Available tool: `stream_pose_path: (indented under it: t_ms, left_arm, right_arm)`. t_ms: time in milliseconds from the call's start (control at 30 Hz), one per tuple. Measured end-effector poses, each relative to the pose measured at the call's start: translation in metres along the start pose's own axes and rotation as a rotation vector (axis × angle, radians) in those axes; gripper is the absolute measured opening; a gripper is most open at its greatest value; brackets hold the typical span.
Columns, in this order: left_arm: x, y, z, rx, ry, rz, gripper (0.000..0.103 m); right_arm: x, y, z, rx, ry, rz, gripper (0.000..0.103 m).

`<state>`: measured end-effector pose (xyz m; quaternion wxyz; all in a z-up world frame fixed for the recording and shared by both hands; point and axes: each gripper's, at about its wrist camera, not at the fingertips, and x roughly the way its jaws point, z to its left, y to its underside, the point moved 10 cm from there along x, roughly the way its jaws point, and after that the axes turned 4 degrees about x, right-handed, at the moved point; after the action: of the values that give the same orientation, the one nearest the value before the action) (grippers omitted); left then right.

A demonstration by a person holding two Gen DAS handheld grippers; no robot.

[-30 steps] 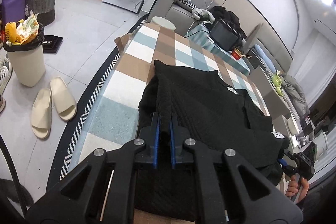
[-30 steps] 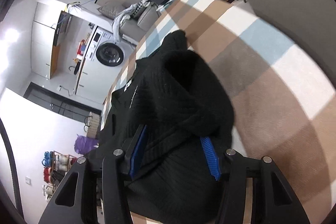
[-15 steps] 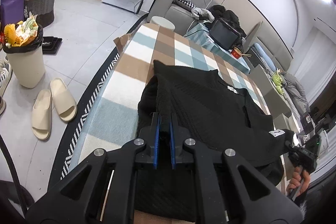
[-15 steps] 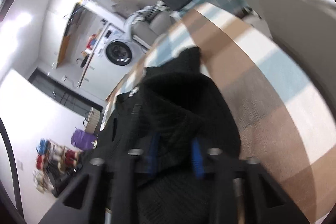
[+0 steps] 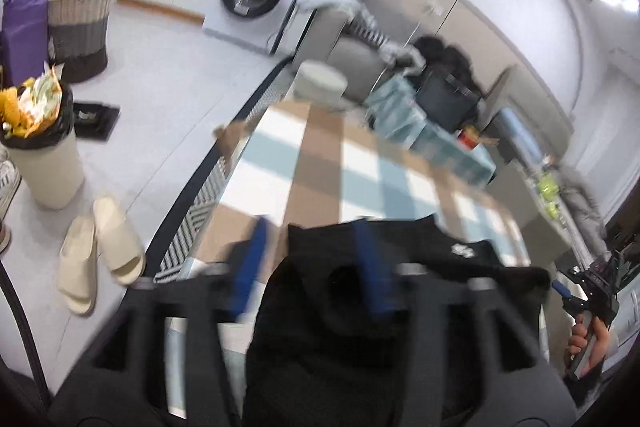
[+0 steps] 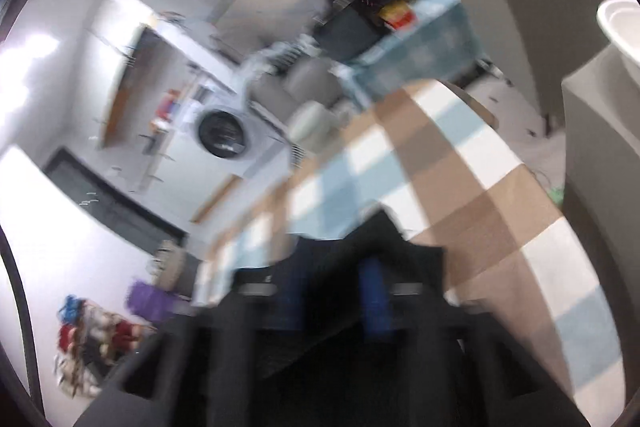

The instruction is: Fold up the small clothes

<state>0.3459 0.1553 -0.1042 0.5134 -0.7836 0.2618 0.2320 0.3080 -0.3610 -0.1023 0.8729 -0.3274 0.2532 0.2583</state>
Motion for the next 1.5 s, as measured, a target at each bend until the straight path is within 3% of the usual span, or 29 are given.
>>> stream_pose_path:
  t_ms: [67, 133, 333, 500, 667, 733, 800, 867, 933, 1133, 1267, 1367, 1433, 1500]
  left_arm:
    - [0.003, 0.005, 0.004, 0.006, 0.0, 0.005, 0.056]
    - [0.005, 0.017, 0.006, 0.039, -0.012, 0.022, 0.068]
    - [0.027, 0.047, 0.005, 0.119, -0.034, 0.108, 0.068]
    - [0.061, 0.047, -0.007, 0.196, -0.067, 0.143, 0.067]
    - [0.093, 0.038, -0.016, 0.252, -0.091, 0.157, 0.031]
    - [0.1, 0.033, -0.017, 0.271, -0.1, 0.157, 0.008]
    - [0.102, 0.029, -0.017, 0.274, -0.092, 0.15, 0.003]
    - [0.098, 0.024, -0.018, 0.285, -0.083, 0.118, 0.002]
    - [0.089, 0.018, -0.018, 0.29, -0.077, 0.082, 0.002]
    - [0.051, -0.012, -0.017, 0.228, -0.014, -0.054, 0.001]
    - [0.053, -0.029, -0.017, 0.212, -0.045, -0.098, 0.001]
    - [0.078, -0.025, -0.007, 0.174, -0.111, -0.02, 0.002]
    - [0.093, -0.013, 0.005, 0.13, -0.155, 0.074, 0.009]
    - [0.094, -0.003, 0.01, 0.121, -0.145, 0.125, 0.016]
  right_arm:
    - [0.005, 0.004, -0.01, -0.016, 0.03, 0.031, 0.05]
    - [0.0, 0.013, -0.017, -0.077, 0.064, 0.041, 0.053]
    - [-0.009, 0.043, -0.033, -0.204, 0.134, 0.104, 0.058]
    - [0.01, 0.044, -0.035, -0.253, 0.151, 0.13, 0.061]
    - [0.037, 0.026, -0.034, -0.249, 0.154, 0.117, 0.061]
    - [0.048, 0.019, -0.032, -0.253, 0.148, 0.125, 0.061]
    - [0.055, 0.014, -0.028, -0.278, 0.144, 0.116, 0.053]
    - [0.06, 0.013, -0.023, -0.322, 0.153, 0.12, 0.017]
    - [0.055, 0.012, -0.016, -0.375, 0.127, 0.092, 0.007]
    - [0.016, -0.002, 0.005, -0.426, 0.049, -0.046, 0.005]
    - [0.01, -0.017, 0.015, -0.42, 0.048, -0.133, 0.005]
    - [0.026, -0.032, 0.008, -0.388, 0.146, -0.164, 0.005]
    - [0.045, -0.031, -0.005, -0.365, 0.232, -0.099, 0.018]
    - [0.05, -0.022, -0.018, -0.359, 0.282, -0.045, 0.021]
